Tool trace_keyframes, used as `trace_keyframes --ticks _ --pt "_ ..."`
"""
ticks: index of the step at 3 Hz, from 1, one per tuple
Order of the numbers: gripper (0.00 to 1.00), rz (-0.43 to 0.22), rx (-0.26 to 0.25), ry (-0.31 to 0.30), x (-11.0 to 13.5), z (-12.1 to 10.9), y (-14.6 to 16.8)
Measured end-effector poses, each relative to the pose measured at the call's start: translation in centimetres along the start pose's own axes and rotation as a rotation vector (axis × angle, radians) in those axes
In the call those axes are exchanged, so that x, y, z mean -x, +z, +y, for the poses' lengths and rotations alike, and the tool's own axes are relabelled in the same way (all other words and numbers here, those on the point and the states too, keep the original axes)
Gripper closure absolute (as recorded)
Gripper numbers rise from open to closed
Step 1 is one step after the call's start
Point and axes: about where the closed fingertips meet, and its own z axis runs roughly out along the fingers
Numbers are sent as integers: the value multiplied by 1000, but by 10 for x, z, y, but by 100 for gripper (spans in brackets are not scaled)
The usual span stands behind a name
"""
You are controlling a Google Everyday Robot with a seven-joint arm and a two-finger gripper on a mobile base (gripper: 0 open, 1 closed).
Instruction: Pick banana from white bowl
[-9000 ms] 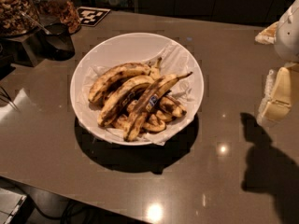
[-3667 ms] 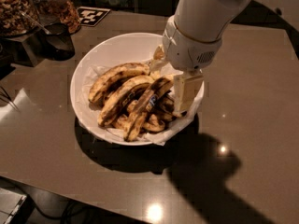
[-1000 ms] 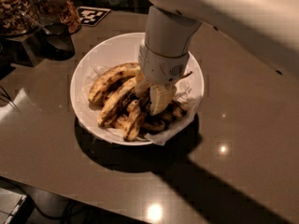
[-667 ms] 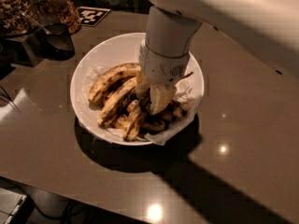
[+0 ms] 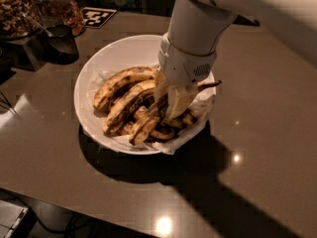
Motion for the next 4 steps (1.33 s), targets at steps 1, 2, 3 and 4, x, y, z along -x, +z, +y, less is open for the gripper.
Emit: trace_keyframes --ticks 1,2,3,4 --pt "100 -38 -52 30 3 13 -34" --pt "100 -81 -82 47 11 23 -64" --pt "100 -98 -103 63 18 34 -86" --pt "100 -138 -114 95 25 46 -92"
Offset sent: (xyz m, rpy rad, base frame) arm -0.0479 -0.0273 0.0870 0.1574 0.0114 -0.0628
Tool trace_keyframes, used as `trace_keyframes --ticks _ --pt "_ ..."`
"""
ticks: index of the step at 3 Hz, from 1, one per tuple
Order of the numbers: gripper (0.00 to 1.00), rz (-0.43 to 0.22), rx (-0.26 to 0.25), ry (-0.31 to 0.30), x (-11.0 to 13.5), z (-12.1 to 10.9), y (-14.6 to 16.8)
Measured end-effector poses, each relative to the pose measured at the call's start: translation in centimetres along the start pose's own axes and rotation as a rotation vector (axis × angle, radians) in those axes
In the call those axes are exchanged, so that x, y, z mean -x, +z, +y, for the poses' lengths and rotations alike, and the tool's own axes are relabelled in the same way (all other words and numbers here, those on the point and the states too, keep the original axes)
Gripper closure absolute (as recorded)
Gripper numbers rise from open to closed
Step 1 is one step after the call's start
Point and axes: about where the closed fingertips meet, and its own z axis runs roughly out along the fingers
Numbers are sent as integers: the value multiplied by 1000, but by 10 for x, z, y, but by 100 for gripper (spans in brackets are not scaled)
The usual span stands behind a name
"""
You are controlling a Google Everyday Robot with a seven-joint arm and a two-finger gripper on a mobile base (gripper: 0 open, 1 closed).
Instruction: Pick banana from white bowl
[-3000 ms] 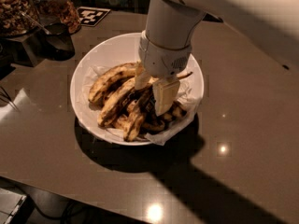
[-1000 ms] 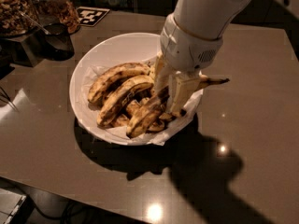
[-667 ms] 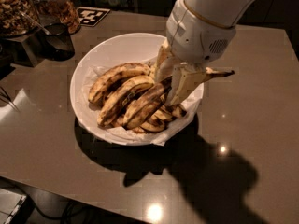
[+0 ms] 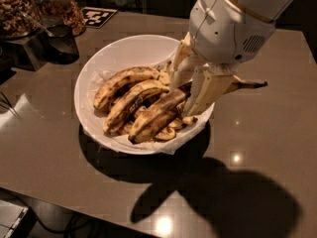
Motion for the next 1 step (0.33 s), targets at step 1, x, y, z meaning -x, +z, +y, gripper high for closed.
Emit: trace_keyframes --ticks 1 --pt "100 -3 -16 -5 3 -3 -2"
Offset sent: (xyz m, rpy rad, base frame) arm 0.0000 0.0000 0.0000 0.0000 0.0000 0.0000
